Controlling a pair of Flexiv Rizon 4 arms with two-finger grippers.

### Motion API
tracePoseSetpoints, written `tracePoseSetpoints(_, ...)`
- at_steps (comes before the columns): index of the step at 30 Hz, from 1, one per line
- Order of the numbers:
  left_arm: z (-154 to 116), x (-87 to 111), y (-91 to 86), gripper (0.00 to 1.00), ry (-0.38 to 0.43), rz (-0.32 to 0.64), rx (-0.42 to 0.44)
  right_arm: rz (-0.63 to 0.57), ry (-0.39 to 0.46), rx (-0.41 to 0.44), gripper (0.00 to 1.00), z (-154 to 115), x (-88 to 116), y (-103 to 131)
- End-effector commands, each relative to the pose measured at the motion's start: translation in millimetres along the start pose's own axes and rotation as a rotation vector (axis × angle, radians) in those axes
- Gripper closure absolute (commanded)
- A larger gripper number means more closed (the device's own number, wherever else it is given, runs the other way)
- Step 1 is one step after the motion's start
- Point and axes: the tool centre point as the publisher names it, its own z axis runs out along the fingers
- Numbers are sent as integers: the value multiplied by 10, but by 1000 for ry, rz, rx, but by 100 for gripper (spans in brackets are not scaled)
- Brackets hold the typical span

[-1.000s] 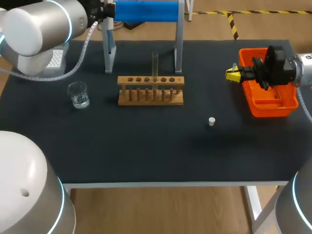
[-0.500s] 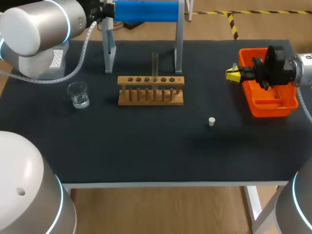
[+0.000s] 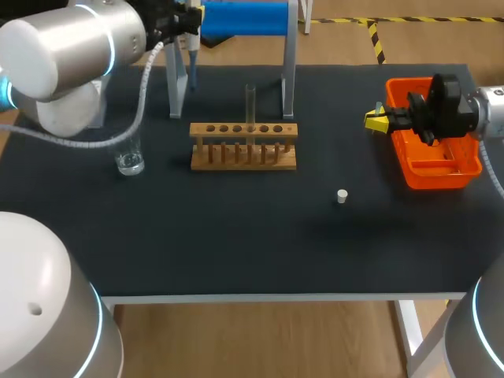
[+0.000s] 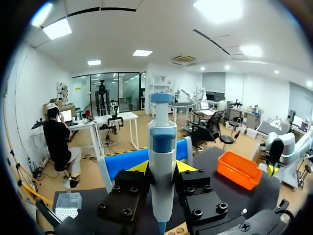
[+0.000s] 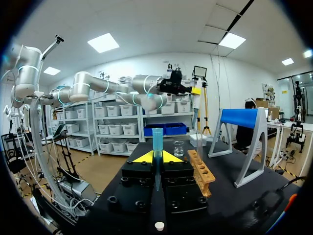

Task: Invert the test tube, pick up the pipette, mount the tip to pipette, aspirate from beaker and dispense into the tube, eject the tip, return the pipette, and cap with the stopper.

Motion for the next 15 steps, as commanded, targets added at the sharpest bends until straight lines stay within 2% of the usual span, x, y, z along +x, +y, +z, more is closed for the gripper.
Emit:
tracePoseSetpoints(1,-208,100,-39,100,110,11,-15,0,2,2,100,-7,2,3)
tracePoseSetpoints(2,-230,147,-43,100,151,4,-2,0,2,2,100,-7,2,3)
tracePoseSetpoints(4,-278,215,-43,100,181,23,2,0,2,2,100,-7,2,3)
tracePoseSetpoints(5,-299,251,-41,100,228,18,21,0,2,2,100,-7,2,3)
tracePoseSetpoints(7,-343,292,-28,100,240,17,37,0,2,2,100,-7,2,3)
tracePoseSetpoints(15,-507,443,-11,100,388,38,130,0,2,2,100,-7,2,3)
